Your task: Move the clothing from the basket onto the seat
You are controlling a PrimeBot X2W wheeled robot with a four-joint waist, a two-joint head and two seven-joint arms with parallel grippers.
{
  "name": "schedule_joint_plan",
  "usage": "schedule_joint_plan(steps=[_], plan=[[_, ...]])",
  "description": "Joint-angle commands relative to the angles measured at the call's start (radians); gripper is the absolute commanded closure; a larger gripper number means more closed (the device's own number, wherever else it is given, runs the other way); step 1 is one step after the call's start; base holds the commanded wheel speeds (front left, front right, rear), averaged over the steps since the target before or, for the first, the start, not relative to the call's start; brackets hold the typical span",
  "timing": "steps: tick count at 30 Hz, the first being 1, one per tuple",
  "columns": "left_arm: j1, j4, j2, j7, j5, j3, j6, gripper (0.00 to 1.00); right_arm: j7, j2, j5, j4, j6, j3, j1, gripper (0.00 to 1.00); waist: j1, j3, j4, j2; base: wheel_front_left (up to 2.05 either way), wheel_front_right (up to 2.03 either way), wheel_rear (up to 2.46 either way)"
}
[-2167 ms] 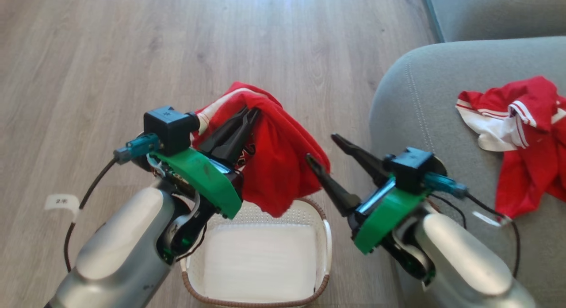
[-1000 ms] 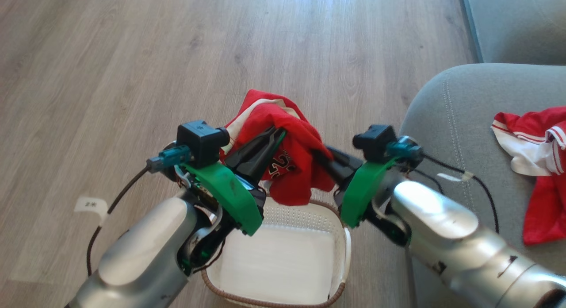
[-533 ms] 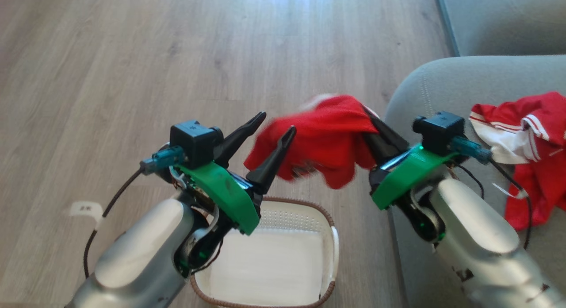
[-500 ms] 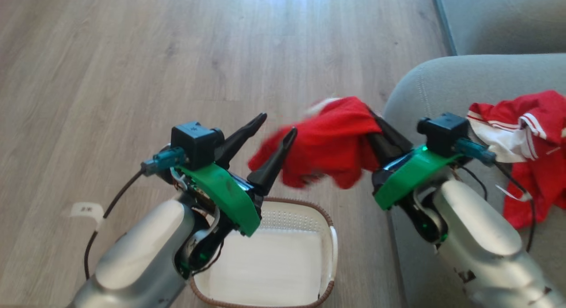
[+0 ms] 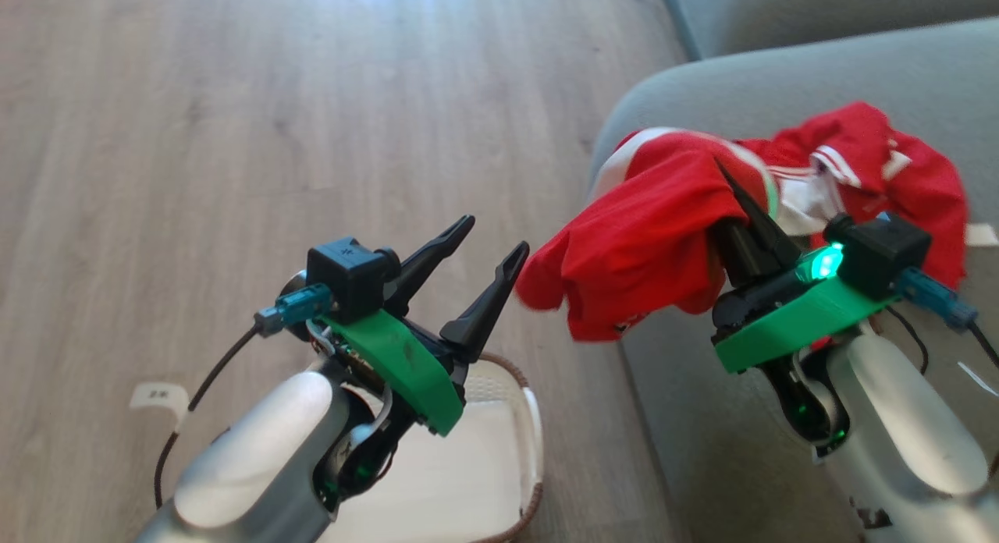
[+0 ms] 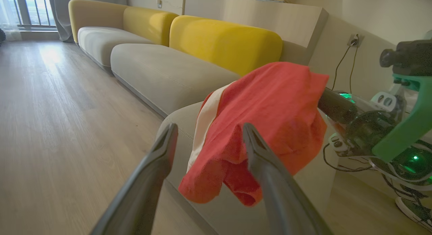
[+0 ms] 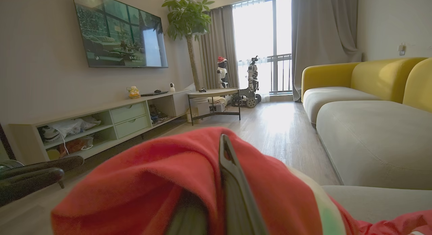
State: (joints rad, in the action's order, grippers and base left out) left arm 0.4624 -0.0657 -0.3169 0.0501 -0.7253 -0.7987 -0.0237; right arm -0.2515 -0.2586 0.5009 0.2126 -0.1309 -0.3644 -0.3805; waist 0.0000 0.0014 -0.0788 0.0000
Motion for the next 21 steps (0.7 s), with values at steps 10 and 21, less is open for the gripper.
schedule_joint_plan(steps=[10,21], plan=[[0.061,0.015,-0.039,0.045,0.031,0.040,0.009,0.00,0.011,-0.012,-0.022,-0.171,0.000,0.061,0.060,1.00,0.0000,0.057,-0.187,0.0000,0.00,0.00,0.00],[0.076,0.006,-0.042,0.053,0.038,0.030,0.019,0.00,0.021,0.019,-0.043,-0.272,0.000,0.153,0.153,1.00,0.0000,0.084,-0.300,0.0000,0.00,0.00,0.00]])
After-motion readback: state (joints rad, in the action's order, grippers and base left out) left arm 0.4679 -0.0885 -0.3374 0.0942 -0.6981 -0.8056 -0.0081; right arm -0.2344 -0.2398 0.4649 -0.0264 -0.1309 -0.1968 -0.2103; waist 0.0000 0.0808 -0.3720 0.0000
